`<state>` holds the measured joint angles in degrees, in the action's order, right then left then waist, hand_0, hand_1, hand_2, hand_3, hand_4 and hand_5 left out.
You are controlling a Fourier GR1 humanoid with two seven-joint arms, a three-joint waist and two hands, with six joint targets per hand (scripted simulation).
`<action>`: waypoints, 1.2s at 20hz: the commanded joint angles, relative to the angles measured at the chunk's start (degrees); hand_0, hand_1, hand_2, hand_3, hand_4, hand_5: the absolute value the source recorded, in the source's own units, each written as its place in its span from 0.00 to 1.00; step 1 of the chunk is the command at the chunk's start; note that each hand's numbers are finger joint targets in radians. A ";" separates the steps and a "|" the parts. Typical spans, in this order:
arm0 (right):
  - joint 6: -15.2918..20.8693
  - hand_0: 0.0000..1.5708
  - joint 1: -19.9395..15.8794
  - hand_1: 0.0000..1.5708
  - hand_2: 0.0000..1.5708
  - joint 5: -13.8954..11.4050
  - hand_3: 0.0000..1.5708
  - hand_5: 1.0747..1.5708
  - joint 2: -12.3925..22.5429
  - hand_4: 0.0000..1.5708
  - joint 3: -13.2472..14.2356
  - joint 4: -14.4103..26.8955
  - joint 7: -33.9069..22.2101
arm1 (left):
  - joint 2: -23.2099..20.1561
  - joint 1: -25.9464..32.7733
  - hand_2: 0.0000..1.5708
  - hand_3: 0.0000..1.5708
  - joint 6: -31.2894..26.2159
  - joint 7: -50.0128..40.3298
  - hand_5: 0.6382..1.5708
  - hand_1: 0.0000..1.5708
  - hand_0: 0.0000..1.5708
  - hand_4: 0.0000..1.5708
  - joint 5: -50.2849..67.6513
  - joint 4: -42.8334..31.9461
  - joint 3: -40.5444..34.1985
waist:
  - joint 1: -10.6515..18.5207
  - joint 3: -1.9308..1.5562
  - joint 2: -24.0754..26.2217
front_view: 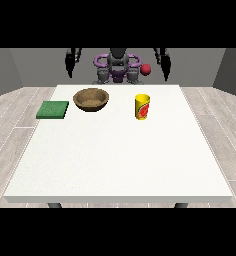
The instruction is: Pick the cup and pour the ball into the bowl, then pick the bowl and place it on the pad
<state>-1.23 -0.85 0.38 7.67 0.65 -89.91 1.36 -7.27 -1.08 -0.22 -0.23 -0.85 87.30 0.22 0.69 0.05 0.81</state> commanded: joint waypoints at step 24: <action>-12.78 0.00 -9.84 0.00 0.00 10.63 0.00 0.97 4.23 0.00 12.16 18.07 25.26 | 5.54 -17.53 0.00 0.00 11.52 23.19 0.86 0.00 0.00 0.00 1.17 -11.46 -0.49 | -3.20 -0.06 -13.22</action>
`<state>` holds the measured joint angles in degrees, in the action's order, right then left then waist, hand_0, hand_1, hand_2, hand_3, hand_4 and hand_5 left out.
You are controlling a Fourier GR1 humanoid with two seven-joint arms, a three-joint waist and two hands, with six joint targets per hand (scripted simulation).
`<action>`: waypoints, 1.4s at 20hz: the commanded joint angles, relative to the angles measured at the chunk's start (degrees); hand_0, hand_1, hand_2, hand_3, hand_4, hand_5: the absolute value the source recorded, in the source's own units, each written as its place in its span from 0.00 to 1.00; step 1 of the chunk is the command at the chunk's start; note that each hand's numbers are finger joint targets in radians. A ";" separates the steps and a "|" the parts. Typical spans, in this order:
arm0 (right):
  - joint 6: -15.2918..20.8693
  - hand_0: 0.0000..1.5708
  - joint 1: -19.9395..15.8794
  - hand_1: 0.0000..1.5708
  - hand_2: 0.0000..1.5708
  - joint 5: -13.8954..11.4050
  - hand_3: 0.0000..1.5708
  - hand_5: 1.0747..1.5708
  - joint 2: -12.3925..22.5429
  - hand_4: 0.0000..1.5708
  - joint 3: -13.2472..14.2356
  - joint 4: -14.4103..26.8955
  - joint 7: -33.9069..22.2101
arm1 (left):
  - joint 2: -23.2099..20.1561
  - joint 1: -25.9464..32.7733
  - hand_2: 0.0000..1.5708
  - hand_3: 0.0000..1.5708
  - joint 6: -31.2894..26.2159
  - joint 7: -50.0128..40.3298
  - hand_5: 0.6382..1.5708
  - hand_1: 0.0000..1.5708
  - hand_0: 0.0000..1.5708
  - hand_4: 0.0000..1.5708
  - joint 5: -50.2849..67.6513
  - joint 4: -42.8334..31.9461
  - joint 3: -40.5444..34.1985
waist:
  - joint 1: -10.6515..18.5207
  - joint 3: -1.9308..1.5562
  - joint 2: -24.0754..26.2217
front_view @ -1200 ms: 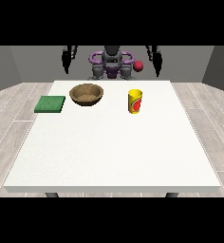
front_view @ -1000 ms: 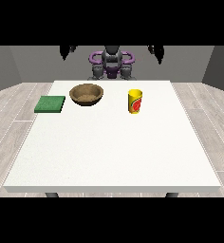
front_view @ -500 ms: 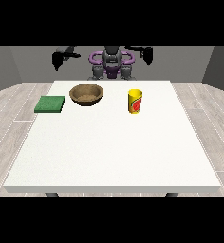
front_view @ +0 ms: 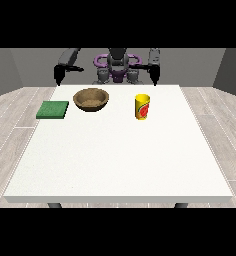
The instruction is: Pick the cup and pour the ball into the bowl, then pick the bowl and place it on the pad
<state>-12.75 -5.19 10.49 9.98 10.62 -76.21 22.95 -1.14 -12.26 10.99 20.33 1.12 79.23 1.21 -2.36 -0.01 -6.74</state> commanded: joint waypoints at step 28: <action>-10.35 0.00 -14.99 0.00 0.00 -1.24 0.00 0.94 7.60 0.00 3.69 19.94 21.99 | -8.89 -28.72 0.00 0.00 -0.37 23.39 0.83 0.00 0.00 0.00 5.36 -37.47 -17.84 | -7.39 0.02 -22.08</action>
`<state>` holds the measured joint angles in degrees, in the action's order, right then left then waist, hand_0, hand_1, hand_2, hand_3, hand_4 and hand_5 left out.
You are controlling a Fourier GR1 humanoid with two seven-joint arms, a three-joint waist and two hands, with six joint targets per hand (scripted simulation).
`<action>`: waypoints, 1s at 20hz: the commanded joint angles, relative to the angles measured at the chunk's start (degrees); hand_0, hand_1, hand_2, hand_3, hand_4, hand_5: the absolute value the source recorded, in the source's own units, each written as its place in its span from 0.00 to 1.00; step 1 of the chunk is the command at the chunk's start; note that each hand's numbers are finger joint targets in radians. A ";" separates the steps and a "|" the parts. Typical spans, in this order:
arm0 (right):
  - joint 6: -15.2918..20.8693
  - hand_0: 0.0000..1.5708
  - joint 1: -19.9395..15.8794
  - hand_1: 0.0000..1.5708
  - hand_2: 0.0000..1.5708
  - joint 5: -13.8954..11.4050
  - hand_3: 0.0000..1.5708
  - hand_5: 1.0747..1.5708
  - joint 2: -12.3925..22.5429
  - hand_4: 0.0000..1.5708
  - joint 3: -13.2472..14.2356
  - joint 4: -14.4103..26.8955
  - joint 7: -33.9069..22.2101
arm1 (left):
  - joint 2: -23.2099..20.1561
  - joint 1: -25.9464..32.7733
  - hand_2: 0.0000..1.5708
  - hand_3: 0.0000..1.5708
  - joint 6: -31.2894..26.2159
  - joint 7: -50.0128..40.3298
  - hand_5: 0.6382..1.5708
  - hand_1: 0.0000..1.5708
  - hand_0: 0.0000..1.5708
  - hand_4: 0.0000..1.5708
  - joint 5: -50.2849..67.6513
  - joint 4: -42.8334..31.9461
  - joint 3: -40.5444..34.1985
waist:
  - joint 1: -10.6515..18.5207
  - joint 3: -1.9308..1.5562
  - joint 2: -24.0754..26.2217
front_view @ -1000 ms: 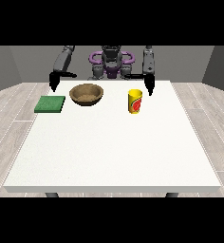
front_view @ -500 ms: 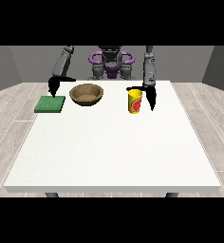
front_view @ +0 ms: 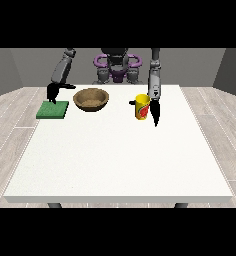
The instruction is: Pick the cup and pour the ball into the bowl, then pick the bowl and place it on the pad
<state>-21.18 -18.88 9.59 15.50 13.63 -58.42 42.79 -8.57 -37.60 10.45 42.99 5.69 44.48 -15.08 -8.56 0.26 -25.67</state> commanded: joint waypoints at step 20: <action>-0.34 0.00 -7.84 0.00 0.24 0.47 0.22 0.96 2.17 0.17 -2.29 8.52 -8.24 | -3.08 2.20 1.00 1.00 32.21 -18.94 0.98 0.89 0.89 0.78 -28.45 3.21 13.86 | -6.30 -0.52 10.63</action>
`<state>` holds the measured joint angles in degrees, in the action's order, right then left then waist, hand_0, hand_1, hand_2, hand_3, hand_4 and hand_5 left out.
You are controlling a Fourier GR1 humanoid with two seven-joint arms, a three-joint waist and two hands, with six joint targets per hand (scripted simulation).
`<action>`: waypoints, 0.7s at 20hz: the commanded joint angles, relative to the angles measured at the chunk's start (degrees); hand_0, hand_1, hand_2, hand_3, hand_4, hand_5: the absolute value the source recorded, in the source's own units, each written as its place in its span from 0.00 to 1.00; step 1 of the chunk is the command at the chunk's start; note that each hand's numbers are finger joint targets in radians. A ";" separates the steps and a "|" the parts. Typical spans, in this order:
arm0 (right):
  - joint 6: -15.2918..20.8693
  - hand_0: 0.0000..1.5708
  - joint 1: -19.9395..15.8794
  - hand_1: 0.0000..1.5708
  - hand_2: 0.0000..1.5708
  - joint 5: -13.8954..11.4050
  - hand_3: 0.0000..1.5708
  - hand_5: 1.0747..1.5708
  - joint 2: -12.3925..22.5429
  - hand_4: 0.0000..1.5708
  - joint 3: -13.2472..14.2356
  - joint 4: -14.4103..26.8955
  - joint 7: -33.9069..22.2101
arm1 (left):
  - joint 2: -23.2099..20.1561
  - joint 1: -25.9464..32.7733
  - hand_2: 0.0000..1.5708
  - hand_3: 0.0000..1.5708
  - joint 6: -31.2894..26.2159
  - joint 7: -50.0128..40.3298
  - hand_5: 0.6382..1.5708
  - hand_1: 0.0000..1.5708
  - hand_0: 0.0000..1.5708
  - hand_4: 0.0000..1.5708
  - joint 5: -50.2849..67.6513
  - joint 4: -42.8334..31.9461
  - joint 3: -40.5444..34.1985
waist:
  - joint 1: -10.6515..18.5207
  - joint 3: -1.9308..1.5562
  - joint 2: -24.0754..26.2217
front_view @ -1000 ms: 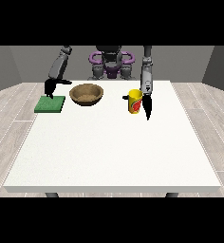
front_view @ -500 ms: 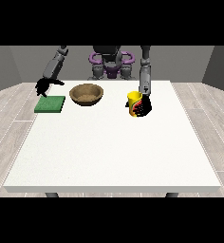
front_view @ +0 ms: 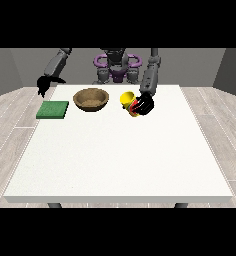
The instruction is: Pick the cup and pour the ball into the bowl, then pick the bowl and place it on the pad
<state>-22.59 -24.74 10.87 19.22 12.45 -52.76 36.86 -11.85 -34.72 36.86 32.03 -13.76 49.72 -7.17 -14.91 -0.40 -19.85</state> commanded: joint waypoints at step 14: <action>2.43 0.00 1.91 0.00 0.15 -1.36 0.08 0.95 -0.26 0.24 2.31 17.53 -0.19 | 2.60 -8.48 1.00 1.00 -2.05 -39.49 0.98 0.86 0.86 0.60 -45.95 -8.94 28.56 | 10.16 0.18 19.91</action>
<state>-20.50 -25.78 9.73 18.51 13.70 -39.20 35.03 -11.35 -40.93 39.51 0.46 -51.56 41.23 16.06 -8.43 -0.31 -4.35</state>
